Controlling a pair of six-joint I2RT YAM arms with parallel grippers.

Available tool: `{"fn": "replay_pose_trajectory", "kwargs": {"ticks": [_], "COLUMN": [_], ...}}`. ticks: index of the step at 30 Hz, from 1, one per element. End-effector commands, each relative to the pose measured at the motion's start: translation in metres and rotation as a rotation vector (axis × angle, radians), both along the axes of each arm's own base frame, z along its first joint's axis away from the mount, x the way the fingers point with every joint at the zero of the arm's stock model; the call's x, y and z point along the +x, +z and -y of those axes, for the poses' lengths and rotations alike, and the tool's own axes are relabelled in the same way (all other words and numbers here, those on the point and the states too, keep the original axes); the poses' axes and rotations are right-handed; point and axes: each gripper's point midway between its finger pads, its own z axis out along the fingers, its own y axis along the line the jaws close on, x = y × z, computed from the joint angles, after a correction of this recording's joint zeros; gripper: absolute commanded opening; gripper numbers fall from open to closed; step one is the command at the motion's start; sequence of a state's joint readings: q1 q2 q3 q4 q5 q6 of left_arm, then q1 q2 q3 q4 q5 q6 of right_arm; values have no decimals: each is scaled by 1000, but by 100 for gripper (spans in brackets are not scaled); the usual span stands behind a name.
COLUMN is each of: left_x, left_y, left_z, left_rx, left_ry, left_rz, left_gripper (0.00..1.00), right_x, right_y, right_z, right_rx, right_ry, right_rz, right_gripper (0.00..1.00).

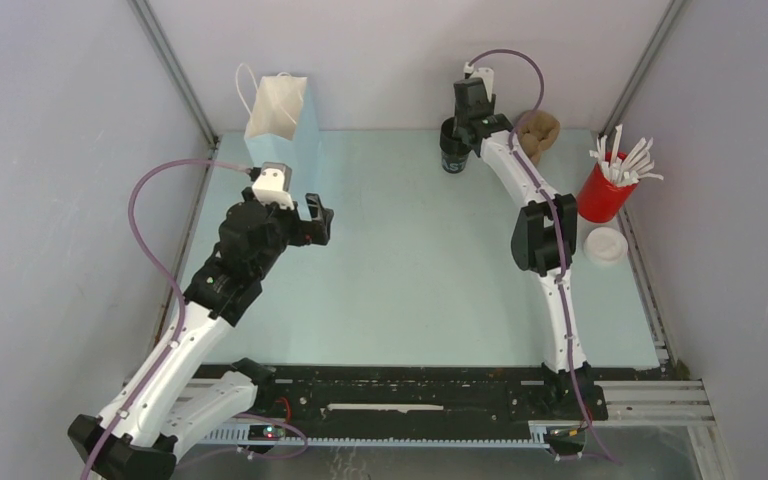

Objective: Pack the takeout coffee

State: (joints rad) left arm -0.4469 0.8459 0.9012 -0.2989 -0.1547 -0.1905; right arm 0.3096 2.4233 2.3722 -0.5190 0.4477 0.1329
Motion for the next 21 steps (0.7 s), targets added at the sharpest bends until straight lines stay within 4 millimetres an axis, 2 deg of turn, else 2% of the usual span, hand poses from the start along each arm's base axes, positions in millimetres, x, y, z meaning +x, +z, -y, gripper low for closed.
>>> {"fn": "replay_pose_trajectory", "kwargs": {"ticks": [1,3,6,8,14,17,21], "left_x": [2,2,2,3,3,3,3], "left_y": [13,13,14,13,11,11,11], "left_z": [5,6,6,6,7,7,8], "left_rx": [9,11,12,13,15,14,11], "left_ry": [-20,-21,-21,-20,-22,-26,-29], "left_rz": [37,37,39,38,33,33,34], "left_gripper": [100,100,100,100,100,100,100], "right_x": [15,17,21,22,23,23,24], "right_y": [23,22,20,19,22,22,16], "right_z": [-1,-2,-5,-5,-5,-5,-2], "right_rx": [-16,-13,-16,-21,-47,-47,-43], "right_ry": [1,4,11,8,1,1,-1], "right_rz": [85,87,93,96,110,110,96], "right_gripper": [49,39,31,31,48,48,42]}}
